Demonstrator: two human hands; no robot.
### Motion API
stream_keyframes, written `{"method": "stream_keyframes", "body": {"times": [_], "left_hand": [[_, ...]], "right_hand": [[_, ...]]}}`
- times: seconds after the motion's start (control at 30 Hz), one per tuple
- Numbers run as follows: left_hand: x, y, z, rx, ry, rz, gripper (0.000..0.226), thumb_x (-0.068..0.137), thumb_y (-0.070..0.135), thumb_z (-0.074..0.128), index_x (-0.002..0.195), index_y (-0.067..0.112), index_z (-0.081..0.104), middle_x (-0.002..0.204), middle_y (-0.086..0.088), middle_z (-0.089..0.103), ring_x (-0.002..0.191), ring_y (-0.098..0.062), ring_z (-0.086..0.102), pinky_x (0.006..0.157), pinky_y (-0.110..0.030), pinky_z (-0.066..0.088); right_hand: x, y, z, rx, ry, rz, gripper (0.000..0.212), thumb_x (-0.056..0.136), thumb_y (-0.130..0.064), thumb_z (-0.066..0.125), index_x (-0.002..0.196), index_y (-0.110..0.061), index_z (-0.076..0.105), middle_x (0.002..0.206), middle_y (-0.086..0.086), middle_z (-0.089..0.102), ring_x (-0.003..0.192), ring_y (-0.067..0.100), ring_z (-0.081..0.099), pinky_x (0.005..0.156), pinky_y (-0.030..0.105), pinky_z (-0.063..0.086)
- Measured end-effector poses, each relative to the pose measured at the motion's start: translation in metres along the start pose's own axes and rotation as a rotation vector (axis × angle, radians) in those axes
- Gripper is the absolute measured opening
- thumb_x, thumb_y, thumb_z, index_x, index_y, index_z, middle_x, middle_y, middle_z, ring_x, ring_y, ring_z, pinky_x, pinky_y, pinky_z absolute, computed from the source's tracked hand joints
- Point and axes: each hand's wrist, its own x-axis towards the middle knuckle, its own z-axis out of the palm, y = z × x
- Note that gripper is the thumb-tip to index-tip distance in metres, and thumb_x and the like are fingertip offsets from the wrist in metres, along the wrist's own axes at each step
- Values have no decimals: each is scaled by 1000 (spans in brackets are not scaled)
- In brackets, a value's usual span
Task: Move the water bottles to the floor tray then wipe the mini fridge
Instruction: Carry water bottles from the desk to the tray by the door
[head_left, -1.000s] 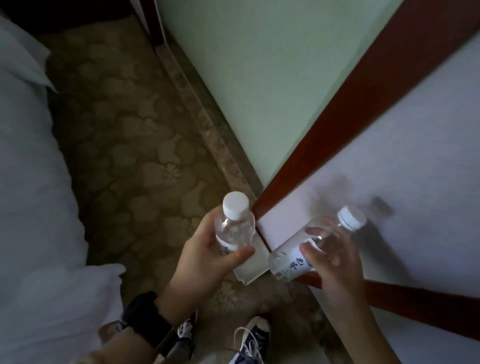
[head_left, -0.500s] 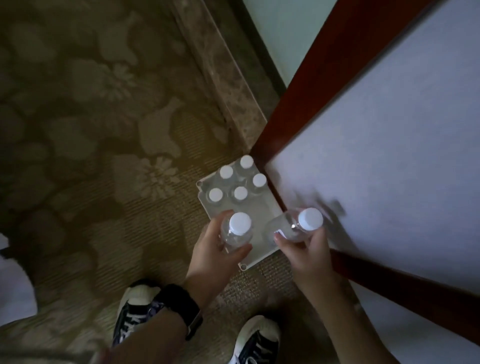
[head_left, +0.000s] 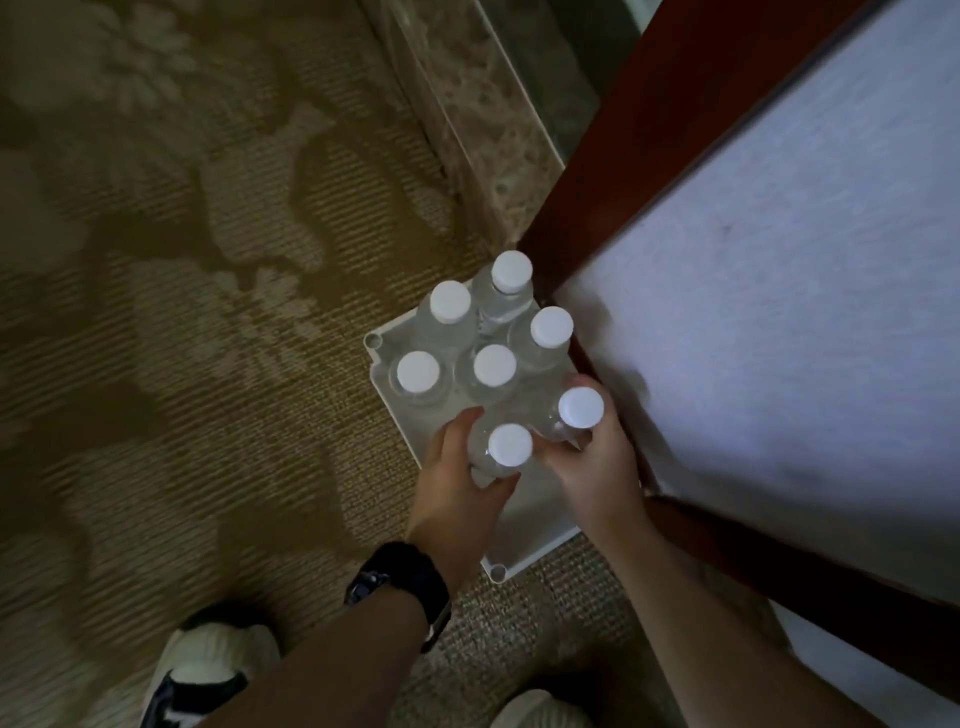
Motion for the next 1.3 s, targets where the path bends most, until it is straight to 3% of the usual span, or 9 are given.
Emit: {"method": "stream_keyframes", "body": {"times": [0.13, 0.3, 0.43, 0.67, 0.77, 0.9, 1.03, 1.2, 1.3], "left_hand": [[1, 0, 6, 10, 39, 15, 69, 80, 25, 77, 139, 32, 41, 142, 7, 47, 128, -13, 49, 104, -40, 48], [0, 2, 11, -3, 94, 30, 63, 81, 28, 76, 135, 29, 44, 136, 7, 52, 124, -12, 52, 100, -39, 50], [2, 6, 16, -39, 102, -5, 60, 82, 29, 75, 134, 25, 45, 131, 6, 54, 118, -10, 54, 97, -33, 50], [8, 6, 20, 34, 69, -20, 62, 83, 23, 74, 138, 20, 44, 137, 2, 48, 118, -8, 49, 94, -21, 42], [9, 12, 21, -33, 36, -84, 78, 81, 19, 77, 146, 20, 33, 145, 3, 44, 112, 5, 44, 88, -10, 40], [-5, 22, 11, -83, -30, -155, 107, 74, 16, 84, 154, 22, 14, 153, 4, 33, 120, 1, 38, 102, -21, 38], [-44, 58, -35, -98, -9, -186, 92, 73, 21, 84, 147, 25, 29, 144, 4, 44, 122, -11, 50, 101, -30, 47], [-121, 167, -134, -94, 27, -95, 56, 79, 24, 79, 128, 25, 52, 113, 16, 64, 91, 4, 66, 67, -15, 55], [-183, 248, -202, -138, 16, 27, 43, 80, 17, 76, 119, 27, 58, 106, 18, 67, 85, 0, 69, 64, -18, 56]], "right_hand": [[9, 6, 3, 8, -9, 21, 67, 73, 1, 84, 130, -21, 56, 125, -1, 68, 119, 12, 63, 96, 28, 53], [7, 4, 4, -136, 33, 40, 59, 74, -10, 86, 116, -35, 54, 117, -8, 69, 112, 8, 64, 92, 18, 49], [7, 6, 6, -276, 71, 82, 53, 74, -19, 86, 119, -21, 58, 114, -5, 70, 110, 13, 64, 95, 34, 53], [11, -2, 5, -408, 131, 177, 62, 75, -25, 84, 126, -16, 51, 116, 6, 70, 109, 26, 67, 90, 41, 55], [11, -9, -1, -491, 96, 219, 59, 76, -20, 82, 125, -12, 50, 115, 10, 71, 109, 31, 66, 87, 36, 54], [-1, -21, -15, -609, -47, 386, 61, 75, -16, 78, 126, -6, 46, 112, 12, 68, 102, 30, 66, 82, 37, 56], [-36, -72, -40, -516, -172, 413, 39, 76, -15, 75, 108, -16, 53, 99, 1, 63, 81, 9, 58, 60, 26, 45], [-89, -207, -82, -506, -354, 422, 41, 77, -36, 76, 111, -26, 54, 97, -9, 59, 85, 10, 61, 63, 28, 44], [-124, -311, -107, -449, -347, 278, 43, 81, -39, 75, 115, -32, 50, 100, -10, 64, 89, 9, 64, 73, 31, 51]]}}
